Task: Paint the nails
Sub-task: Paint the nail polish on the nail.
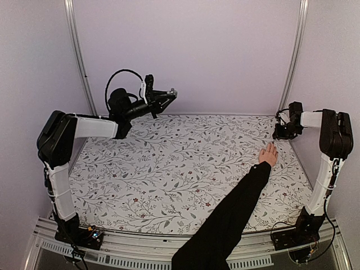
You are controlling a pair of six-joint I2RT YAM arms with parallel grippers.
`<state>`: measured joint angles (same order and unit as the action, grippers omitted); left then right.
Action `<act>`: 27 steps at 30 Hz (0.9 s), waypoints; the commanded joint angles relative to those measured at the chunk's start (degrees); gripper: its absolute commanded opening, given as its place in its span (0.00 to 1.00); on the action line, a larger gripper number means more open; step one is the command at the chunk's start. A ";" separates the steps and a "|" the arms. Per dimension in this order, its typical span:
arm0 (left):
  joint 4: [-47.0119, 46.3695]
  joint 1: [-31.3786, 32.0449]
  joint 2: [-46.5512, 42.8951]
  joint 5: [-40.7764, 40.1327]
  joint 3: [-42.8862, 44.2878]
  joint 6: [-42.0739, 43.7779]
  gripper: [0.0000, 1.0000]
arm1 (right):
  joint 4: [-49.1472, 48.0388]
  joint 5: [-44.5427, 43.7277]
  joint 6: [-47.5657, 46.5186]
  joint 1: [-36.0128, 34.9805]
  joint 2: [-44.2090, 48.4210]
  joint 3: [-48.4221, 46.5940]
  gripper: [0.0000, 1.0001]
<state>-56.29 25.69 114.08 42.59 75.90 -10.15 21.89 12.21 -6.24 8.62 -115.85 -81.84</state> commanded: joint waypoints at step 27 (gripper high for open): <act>-1.85 -1.27 0.18 -0.27 0.18 -0.58 0.00 | 1.53 -2.14 -0.17 -0.43 -0.87 -4.41 0.00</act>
<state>-56.31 25.06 114.08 42.59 75.92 -10.20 22.92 10.94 -6.28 8.62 -117.49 -84.36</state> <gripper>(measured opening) 0.181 0.136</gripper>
